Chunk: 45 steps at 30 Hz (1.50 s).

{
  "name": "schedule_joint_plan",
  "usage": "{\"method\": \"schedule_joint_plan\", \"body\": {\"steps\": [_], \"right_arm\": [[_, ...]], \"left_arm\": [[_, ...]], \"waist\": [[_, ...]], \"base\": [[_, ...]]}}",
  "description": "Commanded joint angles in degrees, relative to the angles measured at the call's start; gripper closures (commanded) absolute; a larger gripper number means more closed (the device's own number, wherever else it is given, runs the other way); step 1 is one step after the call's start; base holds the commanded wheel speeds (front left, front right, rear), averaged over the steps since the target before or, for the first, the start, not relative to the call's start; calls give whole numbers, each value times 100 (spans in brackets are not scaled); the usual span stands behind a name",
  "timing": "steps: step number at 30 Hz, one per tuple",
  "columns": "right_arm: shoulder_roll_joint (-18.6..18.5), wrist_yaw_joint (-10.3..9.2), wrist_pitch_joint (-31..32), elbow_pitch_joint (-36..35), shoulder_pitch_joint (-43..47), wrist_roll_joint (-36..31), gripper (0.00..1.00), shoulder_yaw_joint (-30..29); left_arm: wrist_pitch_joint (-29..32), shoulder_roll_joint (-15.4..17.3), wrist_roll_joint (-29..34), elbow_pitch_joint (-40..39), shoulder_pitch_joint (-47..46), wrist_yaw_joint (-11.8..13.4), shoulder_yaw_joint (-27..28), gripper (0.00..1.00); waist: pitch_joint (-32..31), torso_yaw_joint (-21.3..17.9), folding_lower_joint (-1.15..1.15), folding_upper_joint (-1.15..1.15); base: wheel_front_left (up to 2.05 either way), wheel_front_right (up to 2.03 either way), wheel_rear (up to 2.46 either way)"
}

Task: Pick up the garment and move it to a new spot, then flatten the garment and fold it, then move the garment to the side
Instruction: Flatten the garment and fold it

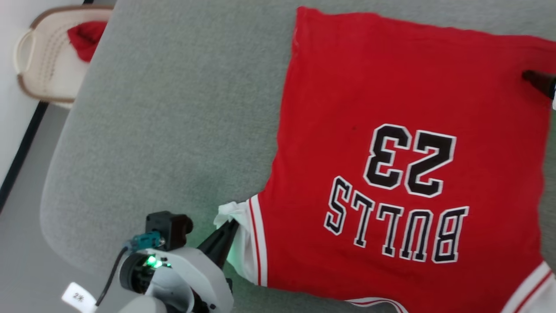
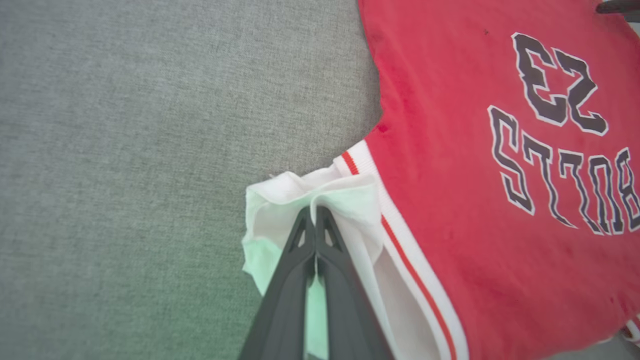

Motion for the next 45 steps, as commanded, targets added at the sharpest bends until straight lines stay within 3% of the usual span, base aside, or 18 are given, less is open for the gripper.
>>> {"method": "schedule_joint_plan", "body": {"steps": [1, 10, 11, 12, 20, 29, 32, 37, 45], "right_arm": [[47, -3, 106, 173, -115, -74, 0, 23], [253, -6, 918, 1703, -482, -995, 0, -151], [277, -8, 953, 1809, -502, -1135, 68, -154], [272, -7, 945, 1888, -541, -1295, 100, -184], [459, -5, 663, 1978, -777, -1823, 100, -312], [354, -5, 580, 1492, -643, -1257, 100, 122], [151, -5, 641, 1032, -349, -820, 100, 451], [-497, -5, 786, -235, 622, 125, 100, 868], [-1052, -5, 811, -1868, 2485, 1011, 100, 396]], "left_arm": [[-47, -51, 43, 50, -90, -53, -11, 100], [-114, -273, -2, 387, -243, -244, -130, 100], [-124, -293, -23, 417, -250, -252, -132, 100], [-131, -305, -37, 442, -264, -271, -132, 100], [-223, -367, -72, 601, -280, -296, -114, 100], [-282, -276, -127, 693, -117, -221, -33, 100], [-301, -207, -147, 686, -39, -181, 1, 100], [-281, -47, -153, 614, 109, -82, 61, 100], [-210, 138, -171, 468, 276, 67, 102, 100]], "waist": [[251, 258, 0, 0], [301, 413, 0, 0], [294, 421, 0, 0], [288, 428, 0, 0], [151, 409, 0, 0], [-223, 135, 0, 0], [-375, -28, 0, 0], [-669, -366, 0, 0], [-972, -733, 0, 0]], "base": [[0, 0, 0], [0, 0, 0], [0, 0, 0], [0, 0, 0], [0, 0, 0], [0, 0, 0], [0, 0, 0], [0, 0, 0], [0, 0, 0]]}}
